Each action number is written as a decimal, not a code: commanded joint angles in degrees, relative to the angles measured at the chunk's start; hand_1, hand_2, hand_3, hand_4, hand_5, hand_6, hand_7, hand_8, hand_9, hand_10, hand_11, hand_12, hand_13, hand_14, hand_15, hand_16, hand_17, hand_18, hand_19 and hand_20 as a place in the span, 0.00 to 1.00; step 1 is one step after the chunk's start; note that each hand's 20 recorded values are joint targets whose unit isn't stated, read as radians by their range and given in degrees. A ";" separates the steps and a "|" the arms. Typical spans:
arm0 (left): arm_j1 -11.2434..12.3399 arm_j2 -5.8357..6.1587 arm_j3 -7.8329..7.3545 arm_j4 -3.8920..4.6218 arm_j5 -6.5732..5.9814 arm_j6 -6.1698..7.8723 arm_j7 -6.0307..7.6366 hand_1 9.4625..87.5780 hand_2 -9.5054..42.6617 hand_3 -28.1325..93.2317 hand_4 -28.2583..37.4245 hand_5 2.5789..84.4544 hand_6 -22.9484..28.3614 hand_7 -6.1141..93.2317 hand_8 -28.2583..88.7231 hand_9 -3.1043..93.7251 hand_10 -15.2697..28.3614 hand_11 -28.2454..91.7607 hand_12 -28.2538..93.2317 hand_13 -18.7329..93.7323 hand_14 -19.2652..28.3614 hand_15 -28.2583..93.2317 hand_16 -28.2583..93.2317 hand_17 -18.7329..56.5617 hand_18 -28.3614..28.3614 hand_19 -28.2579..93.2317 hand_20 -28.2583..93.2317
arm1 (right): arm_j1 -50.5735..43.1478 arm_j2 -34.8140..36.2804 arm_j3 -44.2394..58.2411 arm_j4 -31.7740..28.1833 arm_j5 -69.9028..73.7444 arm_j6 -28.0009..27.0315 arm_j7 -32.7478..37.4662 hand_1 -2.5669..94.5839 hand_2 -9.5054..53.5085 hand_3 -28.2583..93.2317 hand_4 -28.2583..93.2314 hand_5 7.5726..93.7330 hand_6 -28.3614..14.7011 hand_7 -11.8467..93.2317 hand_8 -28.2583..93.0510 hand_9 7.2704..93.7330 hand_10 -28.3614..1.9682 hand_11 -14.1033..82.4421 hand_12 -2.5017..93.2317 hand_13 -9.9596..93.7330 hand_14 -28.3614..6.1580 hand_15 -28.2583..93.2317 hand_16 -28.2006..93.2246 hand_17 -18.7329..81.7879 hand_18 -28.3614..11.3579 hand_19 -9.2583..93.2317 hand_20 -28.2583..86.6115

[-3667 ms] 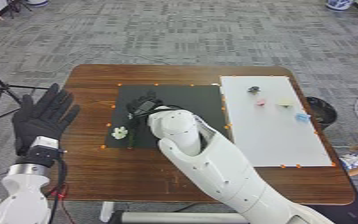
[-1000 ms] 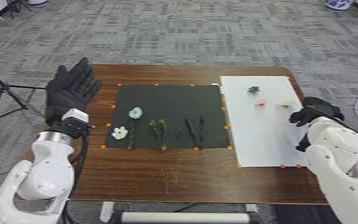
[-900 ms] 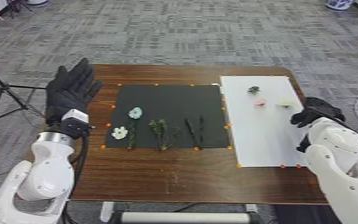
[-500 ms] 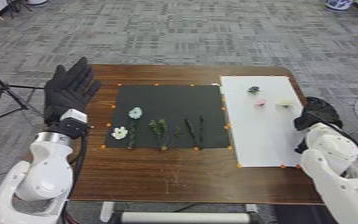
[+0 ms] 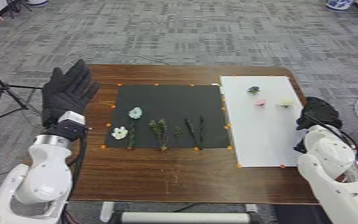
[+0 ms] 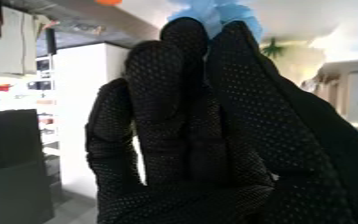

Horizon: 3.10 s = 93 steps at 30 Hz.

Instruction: Arrange flowers

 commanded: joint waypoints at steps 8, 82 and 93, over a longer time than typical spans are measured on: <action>0.82 -1.16 -1.76 4.66 4.12 -1.36 0.67 0.21 0.54 0.74 0.00 0.42 0.60 0.14 0.17 0.29 0.62 0.34 0.26 0.31 0.57 0.31 0.18 0.14 0.67 0.50 0.26 | -0.22 1.05 -2.49 -11.04 0.27 10.10 -5.76 0.67 0.00 0.83 0.00 0.76 0.64 0.44 0.24 0.87 0.68 0.31 0.55 0.77 0.66 0.62 0.63 0.52 0.16 0.87 0.62; -5.03 0.41 3.45 7.33 1.56 0.34 -0.92 0.22 0.55 0.70 0.00 0.40 0.60 0.13 0.17 0.29 0.62 0.34 0.26 0.31 0.57 0.31 0.18 0.14 0.67 0.49 0.26 | 24.33 -28.61 -36.16 15.83 -11.78 -0.06 -28.00 0.65 0.00 0.83 0.00 0.71 0.66 0.46 0.20 0.82 0.70 0.26 0.48 0.68 0.66 0.61 0.63 0.47 0.22 0.80 0.61; -5.27 0.43 2.86 7.22 1.25 0.17 -1.89 0.22 0.54 0.71 0.00 0.41 0.60 0.13 0.17 0.29 0.62 0.34 0.27 0.31 0.57 0.31 0.18 0.14 0.67 0.49 0.26 | 24.17 -27.69 -36.39 14.29 -10.79 -1.01 -27.38 0.62 0.00 0.83 0.00 0.67 0.65 0.41 0.18 0.73 0.65 0.28 0.35 0.64 0.65 0.61 0.60 0.45 0.21 0.79 0.59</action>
